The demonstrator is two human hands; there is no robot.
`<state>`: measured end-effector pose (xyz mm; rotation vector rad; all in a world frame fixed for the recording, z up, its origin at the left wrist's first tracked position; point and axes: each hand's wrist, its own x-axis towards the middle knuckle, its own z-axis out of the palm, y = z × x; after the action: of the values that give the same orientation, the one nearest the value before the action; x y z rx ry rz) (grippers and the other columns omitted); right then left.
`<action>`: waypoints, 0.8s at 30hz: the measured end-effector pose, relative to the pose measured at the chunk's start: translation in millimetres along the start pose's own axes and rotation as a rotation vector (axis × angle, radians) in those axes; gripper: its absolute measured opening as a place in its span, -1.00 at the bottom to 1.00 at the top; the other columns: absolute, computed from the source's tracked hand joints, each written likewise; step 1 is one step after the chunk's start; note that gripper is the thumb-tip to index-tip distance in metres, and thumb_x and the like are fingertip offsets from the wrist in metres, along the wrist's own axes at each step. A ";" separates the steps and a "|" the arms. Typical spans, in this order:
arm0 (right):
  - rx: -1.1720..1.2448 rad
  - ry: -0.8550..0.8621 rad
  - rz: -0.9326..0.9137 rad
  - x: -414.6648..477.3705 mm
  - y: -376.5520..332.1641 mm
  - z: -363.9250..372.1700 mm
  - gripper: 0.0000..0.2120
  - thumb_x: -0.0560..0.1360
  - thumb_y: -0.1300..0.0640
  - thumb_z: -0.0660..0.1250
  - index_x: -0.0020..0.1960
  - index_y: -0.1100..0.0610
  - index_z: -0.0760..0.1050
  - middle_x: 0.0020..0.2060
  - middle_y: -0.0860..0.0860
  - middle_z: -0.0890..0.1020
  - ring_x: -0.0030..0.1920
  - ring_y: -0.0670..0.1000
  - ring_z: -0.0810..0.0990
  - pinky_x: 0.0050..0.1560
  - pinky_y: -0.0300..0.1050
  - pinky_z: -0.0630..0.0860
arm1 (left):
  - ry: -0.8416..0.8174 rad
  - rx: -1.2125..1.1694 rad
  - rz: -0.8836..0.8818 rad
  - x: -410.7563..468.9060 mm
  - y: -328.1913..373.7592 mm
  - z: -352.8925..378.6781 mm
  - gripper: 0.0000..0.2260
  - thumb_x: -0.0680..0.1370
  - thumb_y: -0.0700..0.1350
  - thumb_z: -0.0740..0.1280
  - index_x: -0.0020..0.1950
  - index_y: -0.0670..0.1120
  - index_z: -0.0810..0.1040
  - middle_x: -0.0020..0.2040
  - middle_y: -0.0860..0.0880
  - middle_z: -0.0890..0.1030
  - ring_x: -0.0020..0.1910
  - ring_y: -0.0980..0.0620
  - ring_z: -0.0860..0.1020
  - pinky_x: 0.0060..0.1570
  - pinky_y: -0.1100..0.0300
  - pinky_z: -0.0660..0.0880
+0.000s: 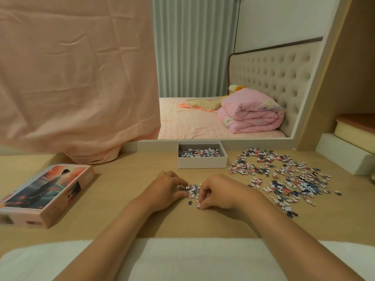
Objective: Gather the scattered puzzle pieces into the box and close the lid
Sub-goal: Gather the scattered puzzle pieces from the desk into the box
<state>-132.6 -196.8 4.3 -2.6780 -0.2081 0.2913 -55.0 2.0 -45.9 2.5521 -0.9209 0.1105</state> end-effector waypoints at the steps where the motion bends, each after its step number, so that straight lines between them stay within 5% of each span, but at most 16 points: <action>1: -0.011 0.029 0.002 2.4 0.8 -0.4 -0.89 0.40 0.02 0.55 -0.10 0.00 0.68 -0.28 -0.16 0.61 -0.23 -0.14 0.56 -0.17 -0.16 0.53 | -0.001 -0.005 -0.002 0.6 0.9 0.4 -0.66 0.50 0.22 0.35 0.25 0.18 0.58 0.11 0.04 0.51 0.16 -0.02 0.39 0.27 0.01 0.36; 6: 0.006 0.106 0.052 4.0 17.9 -13.1 -0.75 0.36 0.00 0.57 -0.02 -0.09 0.59 -0.16 -0.10 0.60 -0.15 -0.07 0.59 -0.07 -0.05 0.56 | -0.172 0.052 0.009 -6.7 11.0 -2.3 -0.14 0.30 0.50 0.30 0.50 0.12 0.30 0.27 0.11 0.37 0.28 0.09 0.26 0.32 0.11 0.29; 11: -0.064 0.023 0.156 3.1 29.8 -16.2 -0.64 0.35 0.05 0.58 0.10 -0.10 0.56 -0.06 -0.10 0.60 -0.05 -0.04 0.60 -0.03 -0.09 0.55 | -0.158 -0.040 0.047 7.2 17.8 6.3 -0.45 0.51 0.15 0.40 0.46 0.03 0.41 0.19 0.04 0.40 0.24 0.03 0.36 0.22 0.22 0.32; 17: 0.002 0.053 0.096 14.8 24.8 -11.0 -0.72 0.42 0.03 0.53 0.08 -0.08 0.54 -0.07 -0.05 0.64 -0.04 -0.02 0.62 0.00 -0.10 0.54 | -0.159 -0.068 0.035 21.2 24.9 4.6 -0.44 0.52 0.11 0.40 0.48 -0.03 0.39 0.13 0.07 0.39 0.04 0.12 0.43 0.10 0.30 0.33; 20: -0.016 0.073 0.076 19.0 27.3 -13.7 -0.51 0.35 -0.07 0.56 0.22 -0.13 0.48 0.03 -0.11 0.54 0.03 -0.07 0.56 0.08 -0.10 0.53 | -0.213 -0.038 -0.018 18.3 21.8 -5.1 -0.27 0.42 0.35 0.36 0.49 0.04 0.33 0.24 0.08 0.36 0.26 0.06 0.38 0.28 0.15 0.35; 24: -0.167 -0.047 0.123 28.1 29.7 -17.1 0.01 0.19 -0.26 0.60 0.53 -0.12 0.23 0.37 -0.04 0.32 0.37 0.07 0.40 0.36 0.12 0.41 | -0.291 0.117 -0.034 13.8 29.6 -5.8 -0.18 0.24 0.53 0.32 0.38 0.12 0.37 0.20 0.09 0.30 0.24 0.11 0.26 0.24 0.07 0.39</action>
<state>-98.5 -224.9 1.5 -2.8565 -0.0845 0.3918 -62.3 -24.2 -27.0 2.7388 -1.0013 -0.2298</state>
